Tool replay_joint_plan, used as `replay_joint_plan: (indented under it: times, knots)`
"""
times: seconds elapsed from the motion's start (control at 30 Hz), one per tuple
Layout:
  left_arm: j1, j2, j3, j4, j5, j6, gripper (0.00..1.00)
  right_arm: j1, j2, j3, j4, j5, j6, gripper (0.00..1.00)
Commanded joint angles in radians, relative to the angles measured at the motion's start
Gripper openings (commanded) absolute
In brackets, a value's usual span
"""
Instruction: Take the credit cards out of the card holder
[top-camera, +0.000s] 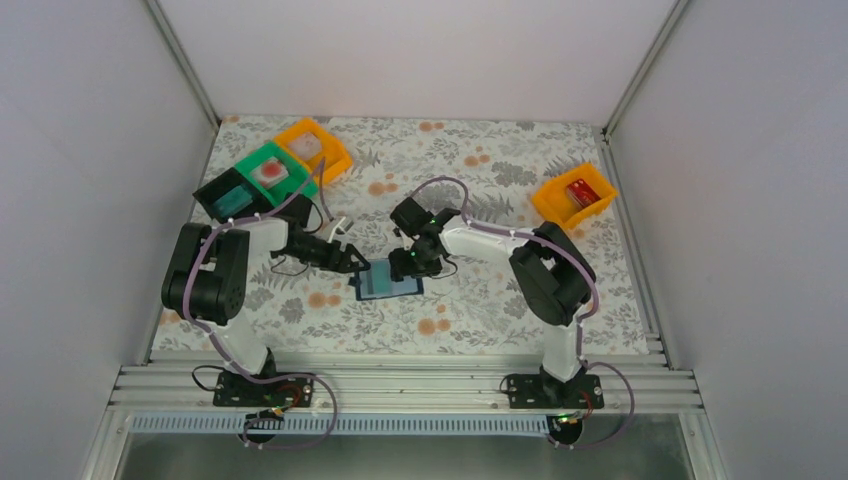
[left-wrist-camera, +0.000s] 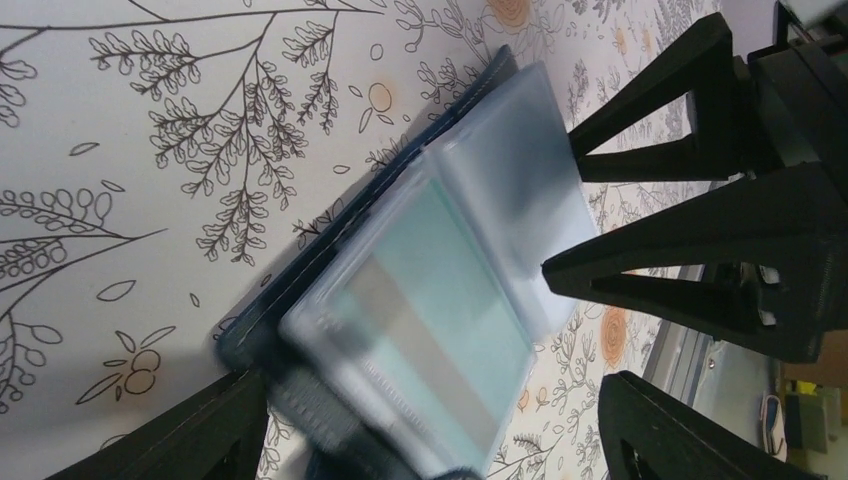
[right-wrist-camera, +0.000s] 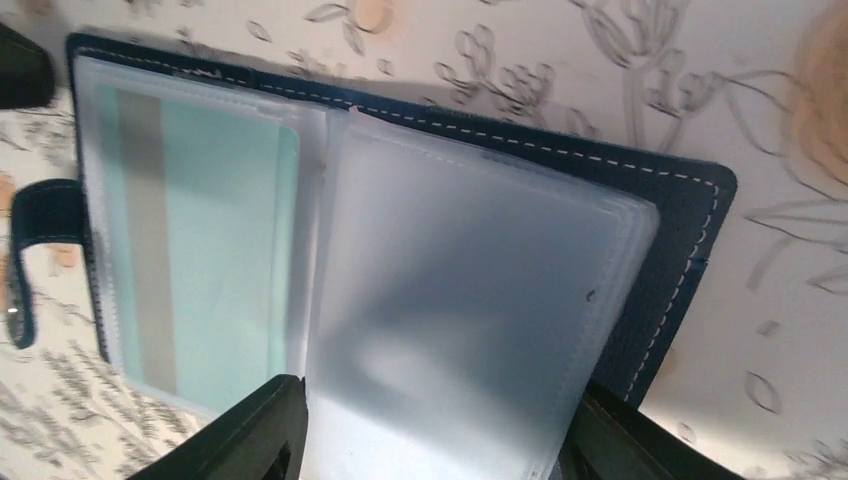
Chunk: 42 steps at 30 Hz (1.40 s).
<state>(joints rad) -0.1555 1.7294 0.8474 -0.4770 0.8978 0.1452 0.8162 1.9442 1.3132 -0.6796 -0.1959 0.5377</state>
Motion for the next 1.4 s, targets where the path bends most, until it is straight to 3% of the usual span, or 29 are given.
replay_joint_plan:
  times: [0.0, 0.3, 0.53, 0.63, 0.77, 0.9, 1.23, 1.37]
  knots:
    - [-0.007, 0.007, -0.020, 0.026, 0.048, 0.007, 0.82, -0.001, -0.002, -0.034, 0.109, -0.101, 0.006, 0.62]
    - [-0.006, -0.039, -0.030, 0.033, 0.106, 0.030, 0.80, -0.038, -0.006, -0.120, 0.353, -0.321, 0.083, 0.28]
    - [-0.005, -0.041, -0.030, 0.032, 0.122, 0.037, 0.80, -0.044, -0.004, -0.123, 0.416, -0.409, 0.080, 0.35]
    - [-0.004, -0.035, -0.027, 0.029, 0.131, 0.041, 0.80, -0.043, 0.002, -0.124, 0.410, -0.404, 0.068, 0.32]
    - [-0.002, -0.047, -0.024, 0.024, 0.134, 0.048, 0.80, -0.061, 0.022, -0.121, 0.332, -0.267, 0.083, 0.06]
    - [0.023, -0.068, 0.001, 0.000, 0.122, 0.066, 0.80, -0.071, -0.031, -0.117, 0.292, -0.165, 0.068, 0.04]
    - [0.121, -0.220, 0.128, -0.200, 0.186, 0.292, 0.85, -0.127, -0.205, -0.089, 0.400, -0.359, -0.095, 0.04]
    - [0.156, -0.264, 0.226, -0.351, 0.219, 0.379, 0.87, -0.152, -0.252, 0.006, 0.365, -0.411, -0.171, 0.04]
